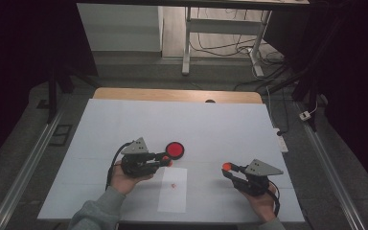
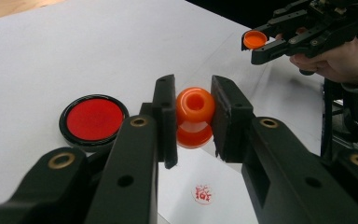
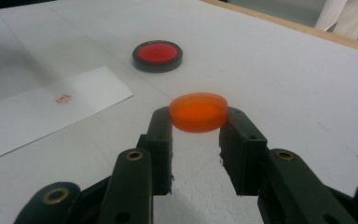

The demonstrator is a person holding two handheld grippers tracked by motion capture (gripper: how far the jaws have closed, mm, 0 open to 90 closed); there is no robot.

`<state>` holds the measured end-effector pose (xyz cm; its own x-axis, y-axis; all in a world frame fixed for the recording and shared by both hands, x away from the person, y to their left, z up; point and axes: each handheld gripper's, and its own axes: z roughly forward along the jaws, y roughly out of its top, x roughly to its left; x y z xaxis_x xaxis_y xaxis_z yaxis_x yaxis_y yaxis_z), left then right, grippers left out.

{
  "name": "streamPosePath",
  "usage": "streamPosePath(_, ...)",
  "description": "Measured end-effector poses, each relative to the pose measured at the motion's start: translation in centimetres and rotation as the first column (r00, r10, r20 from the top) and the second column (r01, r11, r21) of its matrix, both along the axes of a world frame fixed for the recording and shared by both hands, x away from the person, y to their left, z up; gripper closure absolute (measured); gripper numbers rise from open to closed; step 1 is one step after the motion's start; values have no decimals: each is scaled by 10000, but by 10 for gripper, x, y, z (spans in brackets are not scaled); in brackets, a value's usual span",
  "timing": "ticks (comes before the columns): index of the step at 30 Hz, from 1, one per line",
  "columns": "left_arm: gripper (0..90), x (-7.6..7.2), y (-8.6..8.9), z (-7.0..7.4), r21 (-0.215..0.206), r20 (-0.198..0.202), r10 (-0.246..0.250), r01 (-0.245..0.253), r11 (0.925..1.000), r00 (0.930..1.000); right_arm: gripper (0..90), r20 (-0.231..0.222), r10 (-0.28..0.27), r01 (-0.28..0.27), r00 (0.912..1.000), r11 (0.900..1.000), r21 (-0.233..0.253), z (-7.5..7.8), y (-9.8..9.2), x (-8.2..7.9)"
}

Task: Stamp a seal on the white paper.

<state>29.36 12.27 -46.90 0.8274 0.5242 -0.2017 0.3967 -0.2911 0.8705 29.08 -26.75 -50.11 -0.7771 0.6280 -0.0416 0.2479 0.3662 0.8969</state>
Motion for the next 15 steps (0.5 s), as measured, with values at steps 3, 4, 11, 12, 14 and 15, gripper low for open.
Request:
streamPosePath(3, 721, -1, -1, 0, -30, -6, -51, 51, 10000, 10000, 647, -11, 18, -18, 10000, 10000, 0, 0, 1, 0)
streamPosePath(4, 721, -1, -1, 0, -48, -13, -82, 82, 10000, 10000, 646, -15, 23, -23, 10000, 10000, -12, 0, 1, 0)
streamPosePath(11, 721, -2, -4, 1, -30, 30, -297, 297, 9996, 9996, 647, 38, 106, -105, 9999, 9999, -63, 0, 4, 0)
streamPosePath(12, 721, -2, -4, 2, -32, 25, -286, 286, 9996, 9996, 647, 34, 103, -103, 9999, 9999, -22, 0, 5, 0)
streamPosePath(14, 721, -3, -4, 2, -47, 38, -275, 275, 9996, 9996, 646, 23, 84, -84, 10000, 10000, -18, 1, 6, 1)
streamPosePath(15, 721, -3, -5, 2, -54, 44, -277, 277, 9996, 9996, 646, 51, 139, -139, 9999, 9999, 30, 1, 8, 1)
